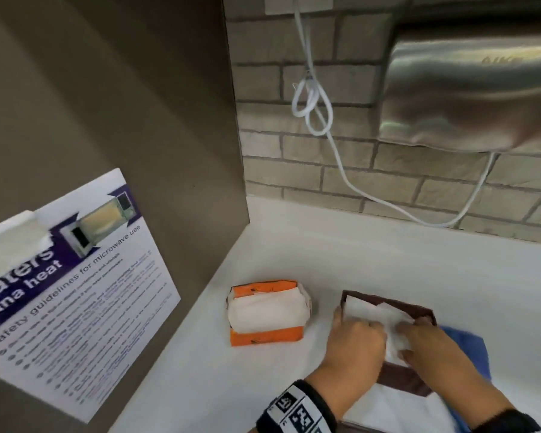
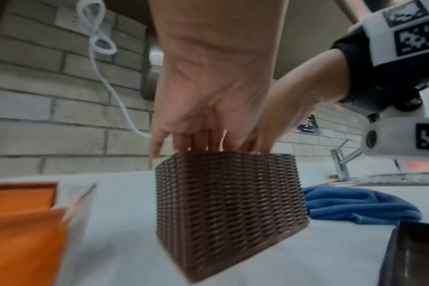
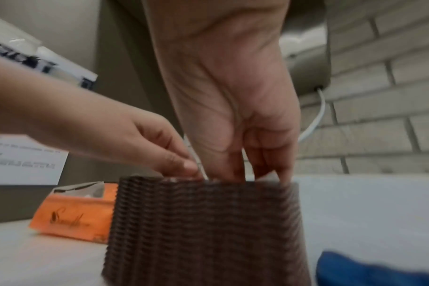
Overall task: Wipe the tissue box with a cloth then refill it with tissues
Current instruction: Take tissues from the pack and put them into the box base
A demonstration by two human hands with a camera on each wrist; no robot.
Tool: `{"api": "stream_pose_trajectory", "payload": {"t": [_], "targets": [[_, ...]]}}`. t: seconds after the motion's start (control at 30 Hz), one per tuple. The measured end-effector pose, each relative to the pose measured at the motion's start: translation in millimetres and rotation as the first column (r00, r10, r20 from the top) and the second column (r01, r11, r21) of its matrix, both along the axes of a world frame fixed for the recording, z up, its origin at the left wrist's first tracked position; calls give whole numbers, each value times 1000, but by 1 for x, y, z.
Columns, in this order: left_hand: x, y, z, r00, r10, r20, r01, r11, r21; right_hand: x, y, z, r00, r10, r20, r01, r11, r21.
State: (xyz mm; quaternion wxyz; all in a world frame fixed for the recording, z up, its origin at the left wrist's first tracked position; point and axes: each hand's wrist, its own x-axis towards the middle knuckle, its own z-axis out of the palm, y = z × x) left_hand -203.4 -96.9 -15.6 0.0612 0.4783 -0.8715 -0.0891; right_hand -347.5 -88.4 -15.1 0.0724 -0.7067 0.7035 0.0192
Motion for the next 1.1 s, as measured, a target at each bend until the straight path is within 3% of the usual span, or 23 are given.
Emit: {"api": "stream_pose_trajectory", "payload": {"t": [0.03,0.1,0.17,0.27,0.37,0.43,0.5,0.57,0.67,0.83,0.93,1.1], "targets": [[8,-1,4,988,44,-146,-43,999,9,1,-1,-1,1000,14,-15,-13,999,42],[34,-10,9,881,207,-425,-208,977,46,4,-5,2,996,58,-73,-51,995,89],[69,-31,6,794,365,-487,-363,926,102,4,-9,7,999,30,-32,-27,997,66],[125,-70,-14,828,503,-247,-465,863,199,20,-9,22,984,48,173,-25,991,-132],[156,-89,-40,908,419,-25,-394,872,291,69,-11,33,892,298,340,-224,944,-242],[167,-95,-52,926,378,0,-353,863,362,105,-14,25,816,465,344,-404,884,-237],[170,-96,-50,938,347,10,-325,869,374,135,-19,12,802,520,293,-484,854,-190],[170,-101,-42,941,311,132,-337,891,305,156,-26,5,841,491,228,-484,870,-88],[167,-108,-31,935,278,222,-341,875,343,173,-39,-1,884,428,191,-435,900,-1],[164,-112,-30,948,276,156,-314,886,341,178,-60,-6,948,261,183,-274,960,51],[165,-105,-29,965,233,117,-255,935,246,178,-67,-3,970,212,115,-214,977,5],[180,-90,-9,972,211,103,-221,970,104,167,-74,-1,976,130,177,-113,988,-101]]}}
